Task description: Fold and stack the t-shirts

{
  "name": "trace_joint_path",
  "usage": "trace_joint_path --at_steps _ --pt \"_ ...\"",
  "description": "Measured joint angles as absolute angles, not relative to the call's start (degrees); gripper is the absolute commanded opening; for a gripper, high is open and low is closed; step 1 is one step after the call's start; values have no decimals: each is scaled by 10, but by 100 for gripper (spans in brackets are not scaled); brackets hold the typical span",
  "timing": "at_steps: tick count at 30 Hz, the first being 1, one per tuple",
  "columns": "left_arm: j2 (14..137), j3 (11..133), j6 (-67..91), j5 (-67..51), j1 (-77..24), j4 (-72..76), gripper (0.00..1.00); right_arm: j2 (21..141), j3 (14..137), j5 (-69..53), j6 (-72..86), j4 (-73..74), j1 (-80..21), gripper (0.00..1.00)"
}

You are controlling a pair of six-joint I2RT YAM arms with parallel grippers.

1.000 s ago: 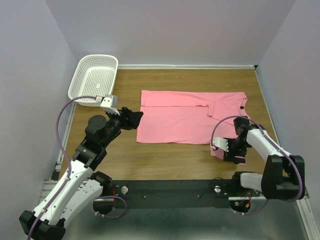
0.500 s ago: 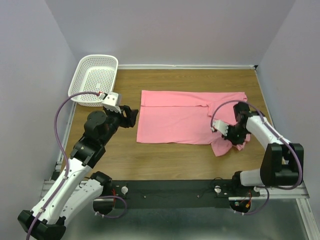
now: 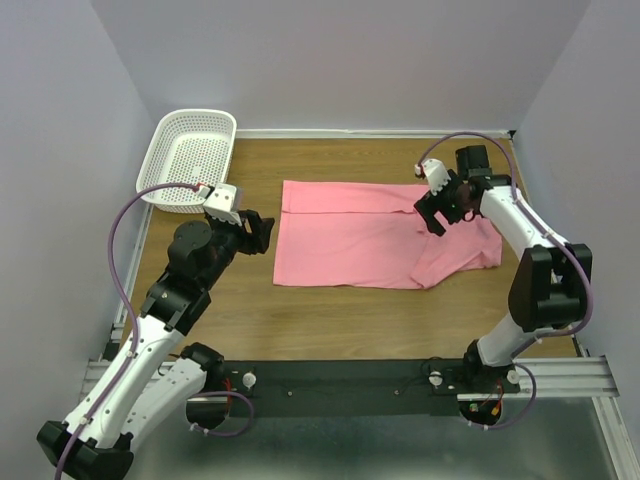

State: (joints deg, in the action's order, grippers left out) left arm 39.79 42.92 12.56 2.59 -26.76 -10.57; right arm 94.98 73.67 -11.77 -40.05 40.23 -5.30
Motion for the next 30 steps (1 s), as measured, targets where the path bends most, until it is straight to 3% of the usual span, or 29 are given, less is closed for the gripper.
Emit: trace_joint_path --at_steps 9,15,30 --pt "396 424 121 25 -258 -104 71 969 714 -149 -363 360 55 77" --pt "396 423 120 25 -254 -104 71 1043 714 -233 -403 362 53 63" --pt "409 423 120 17 -239 -104 71 1092 732 -319 -459 374 49 58"
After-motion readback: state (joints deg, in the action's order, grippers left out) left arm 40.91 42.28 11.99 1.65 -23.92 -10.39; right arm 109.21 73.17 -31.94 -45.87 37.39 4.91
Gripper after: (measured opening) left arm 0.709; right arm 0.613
